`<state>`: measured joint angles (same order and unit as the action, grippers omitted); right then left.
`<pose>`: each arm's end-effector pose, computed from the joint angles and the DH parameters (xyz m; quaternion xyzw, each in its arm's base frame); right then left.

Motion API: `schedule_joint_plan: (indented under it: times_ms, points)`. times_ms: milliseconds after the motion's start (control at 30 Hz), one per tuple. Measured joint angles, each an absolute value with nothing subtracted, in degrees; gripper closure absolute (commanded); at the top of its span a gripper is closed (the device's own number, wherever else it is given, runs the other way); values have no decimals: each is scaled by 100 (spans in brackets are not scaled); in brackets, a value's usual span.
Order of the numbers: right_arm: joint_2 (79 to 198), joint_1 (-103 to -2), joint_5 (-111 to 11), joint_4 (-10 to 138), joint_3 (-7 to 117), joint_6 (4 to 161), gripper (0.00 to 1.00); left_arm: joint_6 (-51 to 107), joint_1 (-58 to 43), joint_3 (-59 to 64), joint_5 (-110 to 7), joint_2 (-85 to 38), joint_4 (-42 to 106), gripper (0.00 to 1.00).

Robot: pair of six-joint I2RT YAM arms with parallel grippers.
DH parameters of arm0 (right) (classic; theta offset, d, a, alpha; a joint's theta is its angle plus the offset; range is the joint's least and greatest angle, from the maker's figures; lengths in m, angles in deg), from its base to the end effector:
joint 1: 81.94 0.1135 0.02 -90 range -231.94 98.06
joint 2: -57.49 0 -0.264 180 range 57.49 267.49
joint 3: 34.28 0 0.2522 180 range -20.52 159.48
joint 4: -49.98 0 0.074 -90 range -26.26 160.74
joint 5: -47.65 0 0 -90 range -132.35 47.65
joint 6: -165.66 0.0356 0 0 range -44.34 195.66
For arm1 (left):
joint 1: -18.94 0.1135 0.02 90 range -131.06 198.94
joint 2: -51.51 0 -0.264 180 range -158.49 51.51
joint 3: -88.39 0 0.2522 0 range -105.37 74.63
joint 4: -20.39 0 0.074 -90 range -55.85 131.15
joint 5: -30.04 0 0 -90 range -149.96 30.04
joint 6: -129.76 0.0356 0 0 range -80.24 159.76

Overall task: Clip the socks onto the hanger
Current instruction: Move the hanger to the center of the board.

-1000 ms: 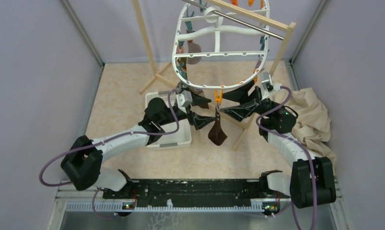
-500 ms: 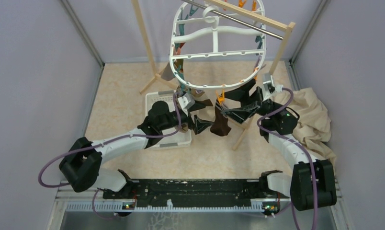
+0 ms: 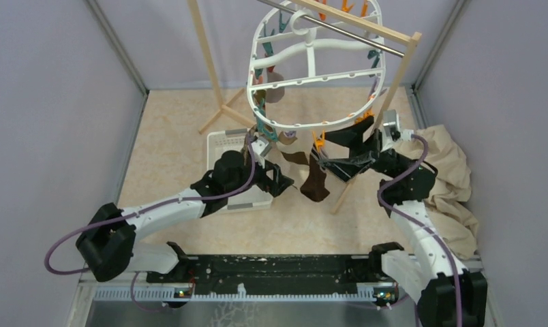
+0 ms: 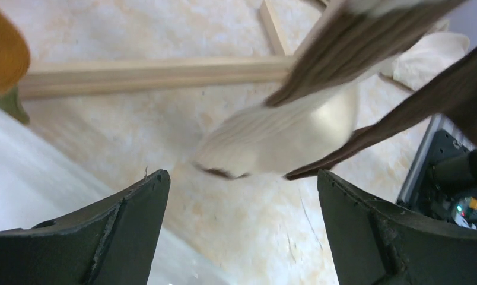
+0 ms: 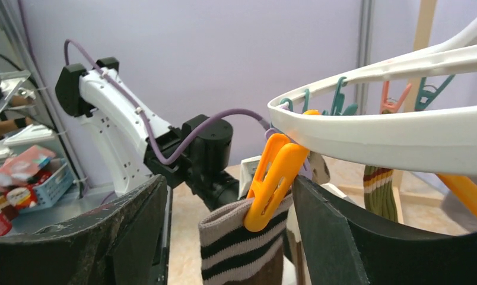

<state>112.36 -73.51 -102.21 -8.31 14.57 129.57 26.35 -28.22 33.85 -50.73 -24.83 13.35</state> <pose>0.1687 0.0561 0.3756 -0.3271 0.4409 0.5625 0.6182 0.1980 -0.2219 0.2486 0.2762 0.7413 -0.3619 0.4933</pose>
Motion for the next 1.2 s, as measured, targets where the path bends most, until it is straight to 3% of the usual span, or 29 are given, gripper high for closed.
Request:
schedule_joint_plan:
  times_ms: [367, 700, 900, 1100, 1200]
  points:
    - [9330, -7351, -8697, 3003, 1212, 10750, 19, 2596, -2861, 3971, -5175, -1622, 1455, 1]
    - [8434, -7351, -6488, 5726, 1215, 9814, 28, 2535, -2887, 4069, -5486, -1224, 1595, 1]
    - [8456, -7351, -5716, 6965, 1215, 9548, 41, 2539, -2887, 4100, -5610, -1077, 1667, 1]
    - [8333, -7351, -5253, 7560, 732, 9775, 68, 2539, -2887, 4163, -5691, -907, 1667, 1]
    - [8126, -7351, -5049, 7673, 249, 10099, 74, 2532, -2889, 4172, -5685, -863, 1672, 1]
